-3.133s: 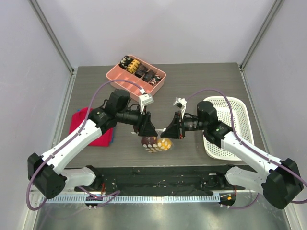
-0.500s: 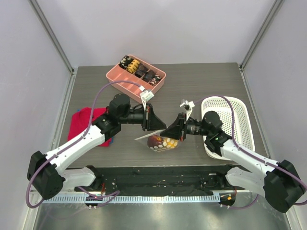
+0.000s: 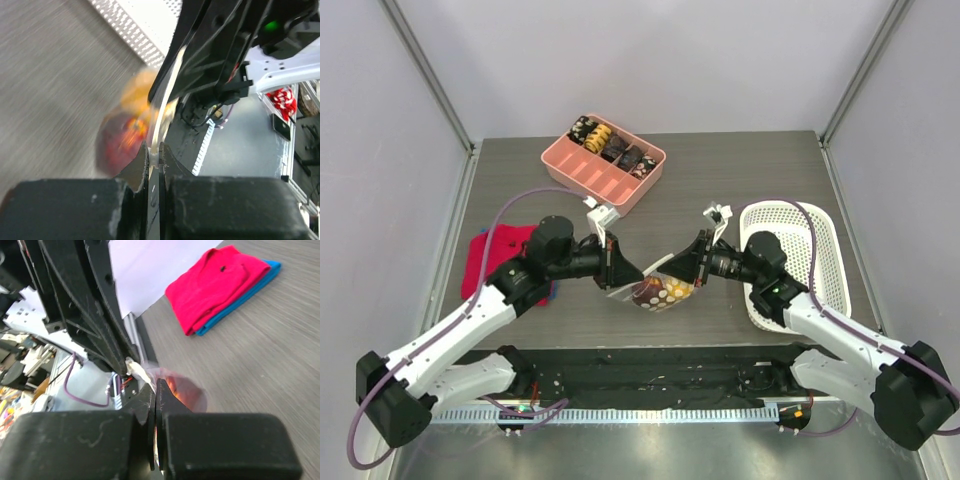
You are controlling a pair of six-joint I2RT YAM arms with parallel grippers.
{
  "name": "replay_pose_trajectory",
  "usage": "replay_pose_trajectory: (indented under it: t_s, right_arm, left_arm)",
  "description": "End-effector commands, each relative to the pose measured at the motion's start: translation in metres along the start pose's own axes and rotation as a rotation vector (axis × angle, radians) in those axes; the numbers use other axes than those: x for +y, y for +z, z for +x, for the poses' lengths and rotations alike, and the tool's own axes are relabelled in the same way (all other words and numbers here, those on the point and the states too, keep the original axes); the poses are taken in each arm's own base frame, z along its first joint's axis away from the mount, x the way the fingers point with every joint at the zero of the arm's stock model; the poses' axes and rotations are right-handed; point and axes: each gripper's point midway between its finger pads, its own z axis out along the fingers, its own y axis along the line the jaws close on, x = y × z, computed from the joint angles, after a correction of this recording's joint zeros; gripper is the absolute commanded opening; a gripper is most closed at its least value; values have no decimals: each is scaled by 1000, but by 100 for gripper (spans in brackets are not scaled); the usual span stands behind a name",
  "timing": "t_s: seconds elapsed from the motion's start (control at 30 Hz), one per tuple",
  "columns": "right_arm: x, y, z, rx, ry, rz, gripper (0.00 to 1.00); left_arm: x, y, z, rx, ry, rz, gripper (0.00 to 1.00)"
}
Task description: Open the zip-top bag and remove the fake food
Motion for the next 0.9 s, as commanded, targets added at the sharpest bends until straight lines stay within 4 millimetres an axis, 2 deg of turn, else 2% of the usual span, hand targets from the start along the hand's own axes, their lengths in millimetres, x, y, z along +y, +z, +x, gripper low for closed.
replay_pose_trajectory:
  t_s: [0.0,0.13,0.23,0.3,0.4,0.47,0.5,0.53,0.6,0.63,0.67,0.77,0.87]
  right_arm:
    - [-1,-1,-49,-129,-111,52,1]
    - [-5,2,-54,-140,-115,41,1]
    - [-7,5,-56,-140,-115,29,1]
    - [1,7,-54,-119,-122,-23,1]
    - [2,12,-51,-86,-145,-55,1]
    - [7,11,-47,-64,-179,-94,1]
    - [12,9,-47,-55,-195,-119,1]
    - [23,8,-40,-18,-215,-186,2]
    - [32,6,-35,18,-235,-248,1]
    - [35,5,-32,36,-238,-271,1]
    - [40,2,-27,63,-241,-302,2]
    - [47,-4,-18,107,-252,-352,1]
    - [55,-5,-11,138,-247,-394,1]
  left_arm:
    - [24,-21,38,49,-148,-170,0]
    - [24,-35,55,18,-283,-204,0]
    - [24,-45,68,-9,-322,-208,0]
    - [24,-52,73,-22,-340,-216,0]
    - [23,-55,72,-30,-319,-213,0]
    - [15,-56,67,-17,-293,-189,0]
    - [13,-57,64,-12,-251,-181,2]
    - [10,-59,59,-2,-228,-180,19]
    - [9,-64,46,-16,-139,-197,38]
    - [9,-64,40,-20,-112,-210,54]
    - [0,-71,21,-57,-71,-209,59]
    - [-7,-74,-14,-117,56,-218,62]
    - [-14,-64,-33,-98,127,-187,57]
